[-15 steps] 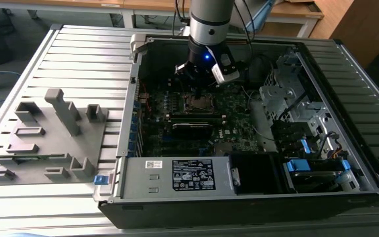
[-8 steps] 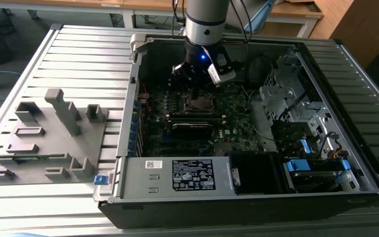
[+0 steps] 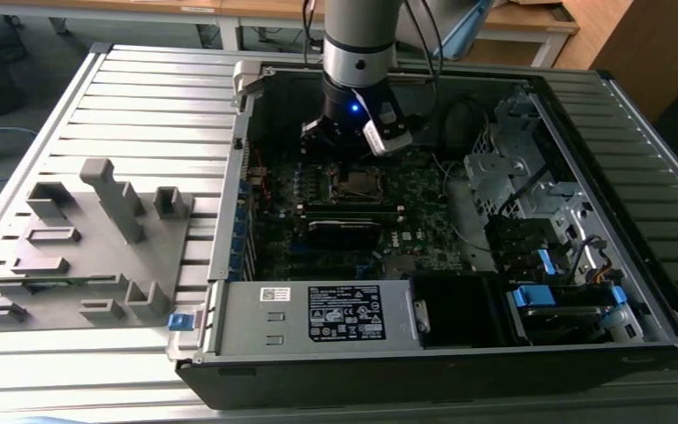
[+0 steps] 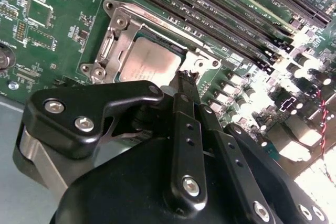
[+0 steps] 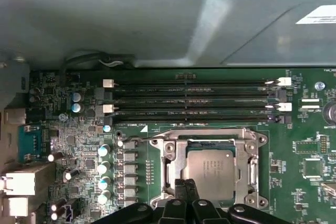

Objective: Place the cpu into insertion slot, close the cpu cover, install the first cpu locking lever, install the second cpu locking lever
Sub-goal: 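Close the cpu cover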

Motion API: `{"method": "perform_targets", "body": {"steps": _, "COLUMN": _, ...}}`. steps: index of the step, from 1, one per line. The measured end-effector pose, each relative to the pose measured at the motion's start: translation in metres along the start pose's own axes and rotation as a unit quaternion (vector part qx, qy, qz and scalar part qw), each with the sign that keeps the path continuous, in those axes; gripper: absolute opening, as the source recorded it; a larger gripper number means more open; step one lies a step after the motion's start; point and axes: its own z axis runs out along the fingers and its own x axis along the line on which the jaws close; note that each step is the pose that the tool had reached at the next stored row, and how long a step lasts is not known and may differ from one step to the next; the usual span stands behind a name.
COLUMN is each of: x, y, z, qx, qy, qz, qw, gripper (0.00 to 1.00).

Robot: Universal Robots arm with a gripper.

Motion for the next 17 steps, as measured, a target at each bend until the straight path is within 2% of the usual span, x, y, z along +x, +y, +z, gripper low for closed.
{"method": "perform_targets", "body": {"steps": 7, "x": 0.0042, "y": -0.0002, "z": 0.008, "qx": 0.0001, "qy": -0.0004, "qz": 0.0, "qw": 1.0, "gripper": 0.11}}
{"method": "perform_targets", "body": {"steps": 10, "x": 0.0044, "y": -0.0002, "z": 0.0082, "qx": 0.0001, "qy": -0.0003, "qz": 0.0, "qw": 1.0, "gripper": 0.11}}
{"method": "perform_targets", "body": {"steps": 11, "x": 0.0044, "y": -0.0002, "z": 0.0083, "qx": -0.0025, "qy": -0.0004, "qz": 0.0, "qw": 1.0, "gripper": 0.11}}
{"method": "perform_targets", "body": {"steps": 12, "x": 0.0044, "y": -0.0002, "z": 0.0084, "qx": -0.0065, "qy": -0.0003, "qz": 0.0, "qw": 0.99998, "gripper": 0.11}}
{"method": "perform_targets", "body": {"steps": 13, "x": 0.0045, "y": -0.0002, "z": 0.0084, "qx": -0.0084, "qy": -0.0002, "qz": 0.0, "qw": 0.99996, "gripper": 0.11}}
{"method": "perform_targets", "body": {"steps": 17, "x": 0.005, "y": -0.0002, "z": 0.01, "qx": -0.009, "qy": -0.0002, "qz": 0.0, "qw": 0.99996, "gripper": 0.11}}
